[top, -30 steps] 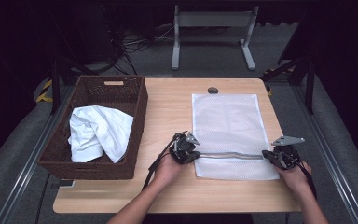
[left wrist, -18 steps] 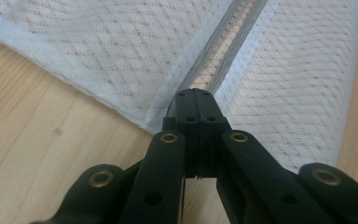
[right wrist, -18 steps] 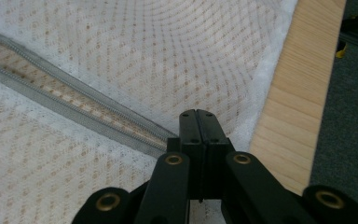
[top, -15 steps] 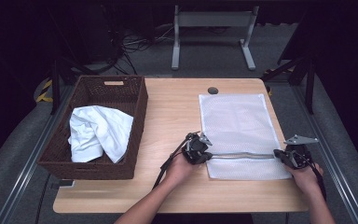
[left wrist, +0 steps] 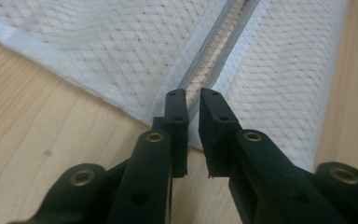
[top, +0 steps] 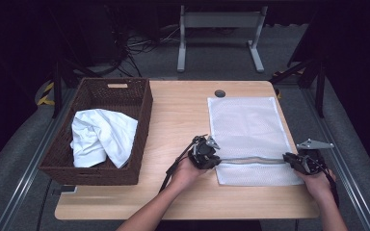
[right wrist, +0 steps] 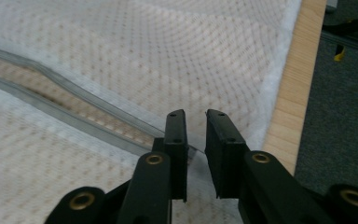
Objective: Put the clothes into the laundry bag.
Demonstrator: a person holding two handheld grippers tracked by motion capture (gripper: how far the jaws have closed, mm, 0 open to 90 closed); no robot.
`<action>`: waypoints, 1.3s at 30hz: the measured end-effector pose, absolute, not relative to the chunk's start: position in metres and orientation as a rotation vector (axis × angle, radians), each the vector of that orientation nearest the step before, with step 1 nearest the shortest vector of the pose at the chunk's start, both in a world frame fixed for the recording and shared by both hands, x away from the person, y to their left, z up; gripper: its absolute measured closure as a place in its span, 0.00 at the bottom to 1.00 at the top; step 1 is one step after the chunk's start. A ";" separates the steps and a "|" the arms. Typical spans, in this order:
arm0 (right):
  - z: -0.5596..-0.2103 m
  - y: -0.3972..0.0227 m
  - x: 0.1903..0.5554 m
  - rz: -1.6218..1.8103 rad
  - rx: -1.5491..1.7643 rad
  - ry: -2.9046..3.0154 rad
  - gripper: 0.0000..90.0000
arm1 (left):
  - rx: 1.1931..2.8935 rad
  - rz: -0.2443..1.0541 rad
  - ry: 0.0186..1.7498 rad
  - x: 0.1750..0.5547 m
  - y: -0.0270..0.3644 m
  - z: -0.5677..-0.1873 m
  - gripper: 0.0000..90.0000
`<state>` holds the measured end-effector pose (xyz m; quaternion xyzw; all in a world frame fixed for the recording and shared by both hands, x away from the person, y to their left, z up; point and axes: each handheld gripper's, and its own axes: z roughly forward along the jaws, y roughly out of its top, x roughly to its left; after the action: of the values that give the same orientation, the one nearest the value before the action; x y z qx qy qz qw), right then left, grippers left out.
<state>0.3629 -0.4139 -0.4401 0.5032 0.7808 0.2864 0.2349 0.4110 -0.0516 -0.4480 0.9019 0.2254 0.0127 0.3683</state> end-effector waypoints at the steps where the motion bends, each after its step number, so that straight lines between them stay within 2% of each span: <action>1: -0.439 -0.412 0.362 0.796 1.375 2.146 0.84 | 2.315 0.039 0.580 0.410 -0.048 -0.446 0.88; 8: -0.431 -0.392 0.355 0.892 1.323 2.188 0.67 | 2.310 0.043 0.604 0.400 -0.016 -0.436 0.72; 9: -0.431 -0.392 0.355 0.892 1.323 2.188 0.67 | 2.310 0.043 0.604 0.400 -0.016 -0.436 0.69; 10: -0.430 -0.388 0.353 0.900 1.309 2.195 0.64 | 2.311 0.044 0.605 0.399 -0.012 -0.436 0.69; 11: -0.429 -0.381 0.351 0.918 1.288 2.217 0.59 | 2.311 0.047 0.611 0.396 -0.005 -0.436 0.65; 22: -0.428 -0.344 0.344 0.988 1.166 2.314 0.40 | 2.316 0.032 0.672 0.378 0.028 -0.437 0.42; 28: -0.432 -0.329 0.342 1.007 1.108 2.370 0.34 | 2.309 0.054 0.702 0.370 0.041 -0.435 0.32; 39: -0.437 -0.307 0.338 1.020 1.053 2.434 0.25 | 2.240 0.059 0.734 0.367 0.058 -0.416 0.24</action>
<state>0.3379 -0.3069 -0.4368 0.3664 0.8469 0.3551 0.1496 0.3674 0.0581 -0.4165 0.8780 0.2876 0.0231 0.3820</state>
